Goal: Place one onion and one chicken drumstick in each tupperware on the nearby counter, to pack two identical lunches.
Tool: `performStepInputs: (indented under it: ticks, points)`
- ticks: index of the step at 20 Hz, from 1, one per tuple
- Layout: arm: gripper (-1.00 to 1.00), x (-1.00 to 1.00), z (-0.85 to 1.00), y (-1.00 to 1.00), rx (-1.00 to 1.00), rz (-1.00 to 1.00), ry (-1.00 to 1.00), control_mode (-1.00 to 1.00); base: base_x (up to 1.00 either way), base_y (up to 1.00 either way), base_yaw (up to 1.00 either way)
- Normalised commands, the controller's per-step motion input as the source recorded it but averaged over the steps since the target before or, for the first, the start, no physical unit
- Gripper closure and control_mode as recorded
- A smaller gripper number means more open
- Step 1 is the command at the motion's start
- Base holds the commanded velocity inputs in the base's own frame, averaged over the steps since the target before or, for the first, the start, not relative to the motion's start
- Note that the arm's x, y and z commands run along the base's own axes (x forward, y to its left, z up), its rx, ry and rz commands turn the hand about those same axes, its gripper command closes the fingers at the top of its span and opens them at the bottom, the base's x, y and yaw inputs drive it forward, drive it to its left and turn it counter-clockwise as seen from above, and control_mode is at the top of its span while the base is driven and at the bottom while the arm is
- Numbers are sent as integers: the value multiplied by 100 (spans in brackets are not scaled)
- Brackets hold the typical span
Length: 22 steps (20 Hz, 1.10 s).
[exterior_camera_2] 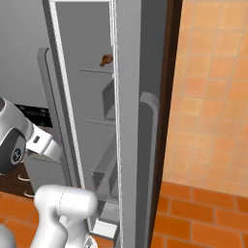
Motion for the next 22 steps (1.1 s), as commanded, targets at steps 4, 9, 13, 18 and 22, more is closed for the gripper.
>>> performStepInputs:
  ticks: [4, 9, 13, 18, 22]
  points:
    - [-100, 0, 0, 0, 0, 0, 0, 100, 97, -9, -13]
    - [-100, 0, 0, 0, 0, 0, 0, 100, 85, 0, -13]
    - [-100, -7, 25, -2, 0, -1, -6, -100, 8, 0, -7]
    - [-100, -56, 100, -35, -1, -4, -41, -100, 0, 0, 0]
    - [-100, 9, 100, -45, 1, -1, -40, -100, 0, 0, 0]
